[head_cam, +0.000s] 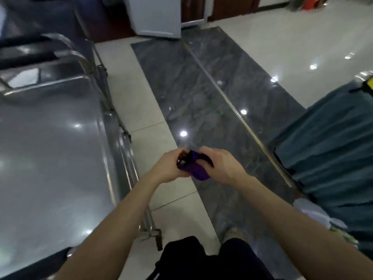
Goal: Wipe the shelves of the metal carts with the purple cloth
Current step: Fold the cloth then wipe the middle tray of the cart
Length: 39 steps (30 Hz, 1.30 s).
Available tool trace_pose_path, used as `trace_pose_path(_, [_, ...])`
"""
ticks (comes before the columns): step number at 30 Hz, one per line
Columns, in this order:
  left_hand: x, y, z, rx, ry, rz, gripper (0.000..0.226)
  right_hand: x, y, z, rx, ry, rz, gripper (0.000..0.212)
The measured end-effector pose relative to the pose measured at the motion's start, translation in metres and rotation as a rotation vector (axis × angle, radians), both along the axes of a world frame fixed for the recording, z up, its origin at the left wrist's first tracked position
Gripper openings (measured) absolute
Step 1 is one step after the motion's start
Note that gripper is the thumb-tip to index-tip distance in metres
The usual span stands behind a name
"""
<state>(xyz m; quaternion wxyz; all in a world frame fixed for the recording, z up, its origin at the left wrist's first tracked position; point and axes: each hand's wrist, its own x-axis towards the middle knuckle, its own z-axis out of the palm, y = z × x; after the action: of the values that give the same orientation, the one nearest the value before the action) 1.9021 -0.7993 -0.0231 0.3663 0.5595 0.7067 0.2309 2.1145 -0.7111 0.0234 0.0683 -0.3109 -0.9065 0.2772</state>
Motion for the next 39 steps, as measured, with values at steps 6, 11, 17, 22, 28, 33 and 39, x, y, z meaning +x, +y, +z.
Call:
trace_pose_path(6, [-0.032, 0.018, -0.05, -0.032, 0.076, 0.468, 0.025, -0.089, 0.097, -0.027, -0.113, 0.066, 0.368, 0.021])
trace_pose_path(11, [-0.015, -0.006, -0.062, -0.109, 0.0, 0.96, 0.023, -0.153, 0.147, -0.058, -0.189, -0.051, 0.562, 0.019])
trace_pose_path(17, [0.022, -0.05, -0.077, -0.137, -0.051, 1.347, 0.023, -0.221, 0.13, -0.095, -0.283, -0.138, 0.783, 0.027])
trace_pose_path(22, [0.037, -0.072, -0.094, -0.109, -0.2, 1.636, 0.041, -0.258, 0.101, -0.129, -0.316, -0.169, 0.847, 0.024])
trace_pose_path(28, [0.035, -0.054, -0.119, -0.119, -0.168, 1.901, 0.045, -0.29, 0.095, -0.173, -0.36, -0.27, 0.871, 0.025])
trace_pose_path(33, [0.034, -0.036, -0.148, -0.048, -0.214, 2.199, 0.046, -0.33, 0.098, -0.211, -0.435, -0.406, 0.986, 0.022])
trace_pose_path(39, [0.031, -0.014, -0.196, -0.07, -0.196, 2.4, 0.047, -0.36, 0.099, -0.256, -0.455, -0.503, 1.159, 0.065])
